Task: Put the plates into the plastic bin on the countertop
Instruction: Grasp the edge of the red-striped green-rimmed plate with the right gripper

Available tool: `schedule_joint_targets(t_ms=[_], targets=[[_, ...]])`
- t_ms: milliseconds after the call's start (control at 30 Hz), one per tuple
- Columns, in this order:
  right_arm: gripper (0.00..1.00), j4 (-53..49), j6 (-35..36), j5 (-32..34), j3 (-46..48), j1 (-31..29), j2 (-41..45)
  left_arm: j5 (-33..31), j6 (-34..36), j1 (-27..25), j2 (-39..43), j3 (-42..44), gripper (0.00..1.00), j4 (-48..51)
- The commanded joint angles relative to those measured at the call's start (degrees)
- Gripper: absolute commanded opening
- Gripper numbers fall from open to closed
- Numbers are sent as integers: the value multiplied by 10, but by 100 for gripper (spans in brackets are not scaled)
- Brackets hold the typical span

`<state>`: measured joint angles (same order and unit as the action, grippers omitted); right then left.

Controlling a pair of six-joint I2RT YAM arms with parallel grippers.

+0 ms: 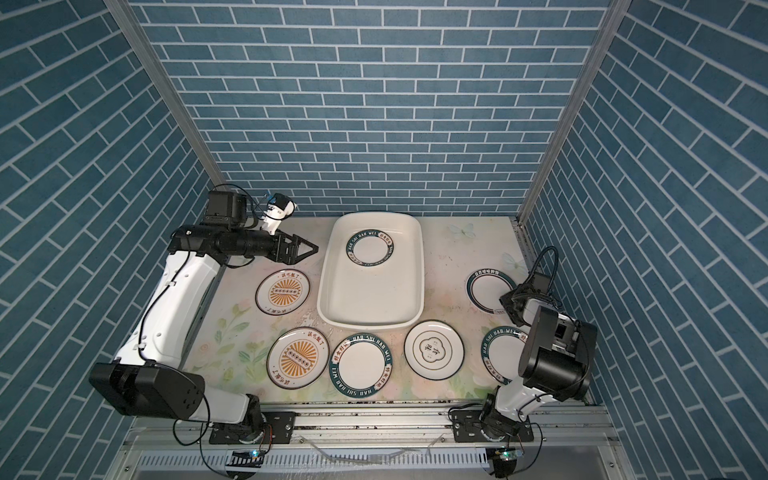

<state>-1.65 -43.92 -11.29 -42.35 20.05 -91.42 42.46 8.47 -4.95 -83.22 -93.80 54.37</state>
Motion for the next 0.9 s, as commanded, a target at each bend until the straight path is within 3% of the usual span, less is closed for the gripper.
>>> schedule_joint_targets(t_ms=[0,867], targets=[[43,24,-4,-44,14,1,-18,-3,8,3,14,8,100,0],[18,175,-93,-92,93,2,-58,-4,6,4,24,15,100,-5]])
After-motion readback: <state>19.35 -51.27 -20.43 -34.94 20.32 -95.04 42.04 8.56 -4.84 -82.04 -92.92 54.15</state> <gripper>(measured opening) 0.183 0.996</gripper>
